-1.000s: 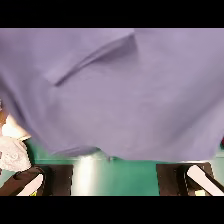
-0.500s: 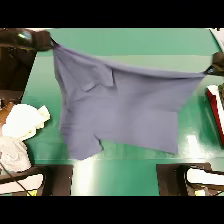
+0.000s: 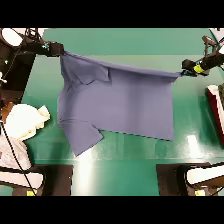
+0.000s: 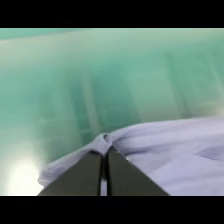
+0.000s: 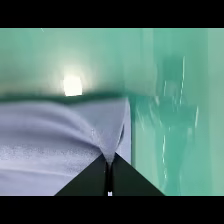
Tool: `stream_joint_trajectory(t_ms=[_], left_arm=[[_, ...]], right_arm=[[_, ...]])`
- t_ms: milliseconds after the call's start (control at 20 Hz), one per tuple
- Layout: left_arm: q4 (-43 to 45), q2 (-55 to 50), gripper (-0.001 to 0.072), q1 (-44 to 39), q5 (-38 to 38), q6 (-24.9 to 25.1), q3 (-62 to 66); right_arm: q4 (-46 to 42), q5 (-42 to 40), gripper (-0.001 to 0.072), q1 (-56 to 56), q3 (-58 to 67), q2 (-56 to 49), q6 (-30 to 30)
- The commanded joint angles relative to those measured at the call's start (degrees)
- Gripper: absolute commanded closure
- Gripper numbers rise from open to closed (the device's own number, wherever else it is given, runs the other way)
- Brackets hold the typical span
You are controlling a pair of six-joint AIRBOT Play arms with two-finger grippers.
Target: Fold the shirts.
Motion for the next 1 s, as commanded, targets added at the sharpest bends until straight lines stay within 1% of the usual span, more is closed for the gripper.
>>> stream_joint_trajectory(t_ms=[0, 150, 350, 400, 550, 700, 800, 850, 900, 950], left_arm=[[2.1, -0.63, 0.0684, 2.69, 2.89, 0.09, -0.02], [2.1, -0.63, 0.0684, 5.88, -4.83, 0.83, -0.04], [2.49, -0.63, 0.0684, 6.86, -17.35, 7.91, -1.88], [2.62, -0.63, 0.0684, 6.86, -19.93, 8.13, -3.3], [3.69, -0.63, 0.0683, 6.86, -25.18, 7.52, -8.39], [4.55, -0.63, 0.0683, 6.86, -28.37, 7.08, -13.64], [6.47, -0.63, 0.0681, 6.86, -28.39, 3.04, -15.52], [7.85, -0.59, 0.0588, 6.86, -28.61, 1.62, -15.56], [9.18, -0.42, 0.0287, 6.86, -28.94, 0.79, -15.56], [10.71, -0.04, 0.0143, 6.86, -29.07, -1.09, -15.56]], right_arm=[[-0.24, 0.31, 0.0698, 0.85, 3.52, -0.66, 0.07], [-1.01, 6.78, 0.0698, 3.21, 4.13, -0.68, 0.02], [-2.16, 8.07, 0.0699, 7.23, -2.84, 0.0, 0.11], [-2.16, 8.13, 0.0698, 7.96, -4.81, 0.11, 0.11], [-2.12, 8.2, 0.0699, 9.49, -9.88, 0.17, 0.72], [-1.75, 8.37, 0.0696, 10.64, -12.74, 0.17, 0.7], [-1.73, 8.48, 0.0694, 11.23, -13.53, 0.5, 0.68], [-1.73, 8.37, 0.0692, 11.26, -13.55, 1.01, 0.68], [-1.7, 8.2, 0.0682, 11.26, -13.55, 1.79, 0.42], [-1.7, 8.2, 0.0511, 10.95, -13.55, 2.8, -0.28]])
